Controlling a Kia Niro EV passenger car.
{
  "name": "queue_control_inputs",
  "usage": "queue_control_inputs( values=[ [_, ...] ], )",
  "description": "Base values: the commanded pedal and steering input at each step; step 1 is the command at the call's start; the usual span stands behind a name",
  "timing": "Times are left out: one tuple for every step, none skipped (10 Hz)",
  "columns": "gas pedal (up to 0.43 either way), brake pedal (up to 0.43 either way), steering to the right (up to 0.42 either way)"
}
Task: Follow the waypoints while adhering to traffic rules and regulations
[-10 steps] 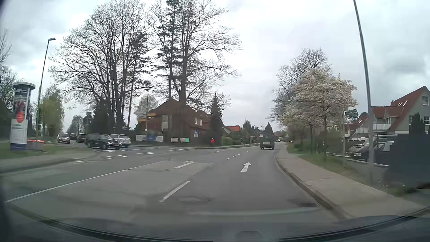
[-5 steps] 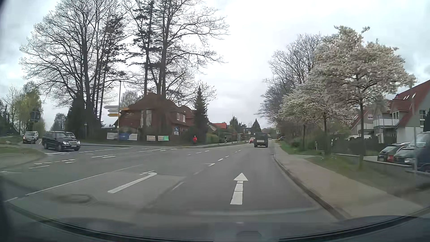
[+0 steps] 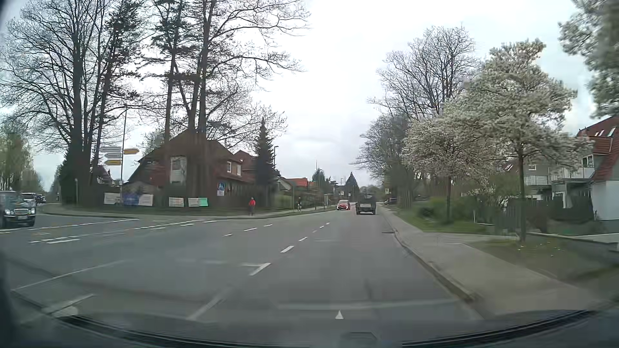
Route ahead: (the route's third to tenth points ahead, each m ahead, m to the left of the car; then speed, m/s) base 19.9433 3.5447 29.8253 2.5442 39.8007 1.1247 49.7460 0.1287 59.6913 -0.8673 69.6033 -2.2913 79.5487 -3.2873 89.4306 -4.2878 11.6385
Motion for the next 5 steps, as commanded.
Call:
queue_control_inputs(
  values=[
    [0.189, 0.0, 0.031],
    [0.189, 0.0, 0.026],
    [0.189, 0.0, 0.022],
    [0.197, 0.0, 0.022],
    [0.197, 0.0, 0.022]
  ],
)
